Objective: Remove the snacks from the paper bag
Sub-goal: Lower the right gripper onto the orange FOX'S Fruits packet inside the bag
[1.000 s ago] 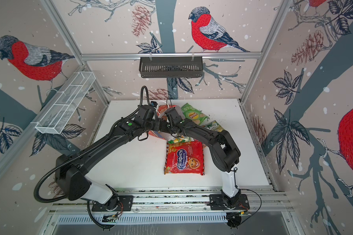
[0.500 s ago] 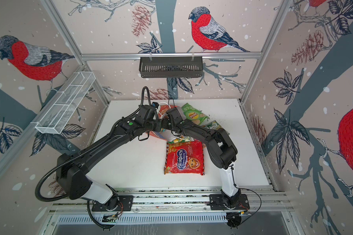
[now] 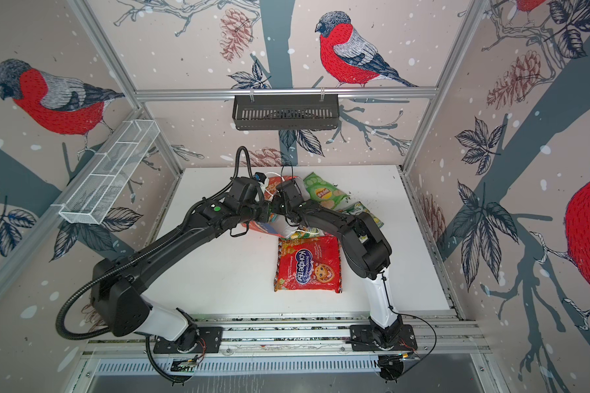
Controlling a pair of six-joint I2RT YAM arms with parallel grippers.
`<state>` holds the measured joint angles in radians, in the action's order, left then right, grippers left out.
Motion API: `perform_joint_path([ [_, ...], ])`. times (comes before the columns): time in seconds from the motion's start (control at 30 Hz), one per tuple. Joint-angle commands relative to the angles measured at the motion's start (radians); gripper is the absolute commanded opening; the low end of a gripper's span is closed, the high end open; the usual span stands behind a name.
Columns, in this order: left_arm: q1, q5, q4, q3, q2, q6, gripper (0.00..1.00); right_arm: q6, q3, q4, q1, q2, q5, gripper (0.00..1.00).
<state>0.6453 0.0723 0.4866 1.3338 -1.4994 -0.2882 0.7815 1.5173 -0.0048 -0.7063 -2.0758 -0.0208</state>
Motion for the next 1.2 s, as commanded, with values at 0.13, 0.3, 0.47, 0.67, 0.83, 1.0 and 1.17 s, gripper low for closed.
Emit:
perform_joint_path([
  [0.13, 0.0, -0.044, -0.01, -0.004, 0.008, 0.008, 0.0, -0.016, 0.035, 0.042, -0.002, -0.037, -0.001, 0.46],
  [0.3, 0.0, -0.057, -0.022, -0.014, 0.007, 0.011, 0.0, -0.022, 0.058, 0.04, -0.011, -0.062, -0.016, 0.45],
  [0.47, 0.0, -0.064, -0.04, -0.027, 0.004, 0.015, 0.0, -0.02, 0.071, 0.066, -0.021, -0.081, -0.051, 0.32],
  [0.67, 0.001, -0.028, -0.026, -0.034, 0.005, 0.012, 0.0, -0.018, 0.048, 0.103, -0.025, -0.067, -0.07, 0.11],
  [0.83, -0.011, 0.028, 0.008, -0.032, 0.015, 0.033, 0.0, -0.003, -0.028, 0.155, -0.016, -0.002, -0.064, 0.01],
  [1.0, -0.037, 0.041, 0.025, -0.029, 0.022, 0.051, 0.0, 0.007, -0.084, 0.199, -0.007, 0.06, -0.084, 0.0],
  [1.17, -0.062, 0.041, 0.03, -0.03, 0.028, 0.069, 0.0, 0.025, -0.13, 0.229, -0.003, 0.117, -0.105, 0.0],
])
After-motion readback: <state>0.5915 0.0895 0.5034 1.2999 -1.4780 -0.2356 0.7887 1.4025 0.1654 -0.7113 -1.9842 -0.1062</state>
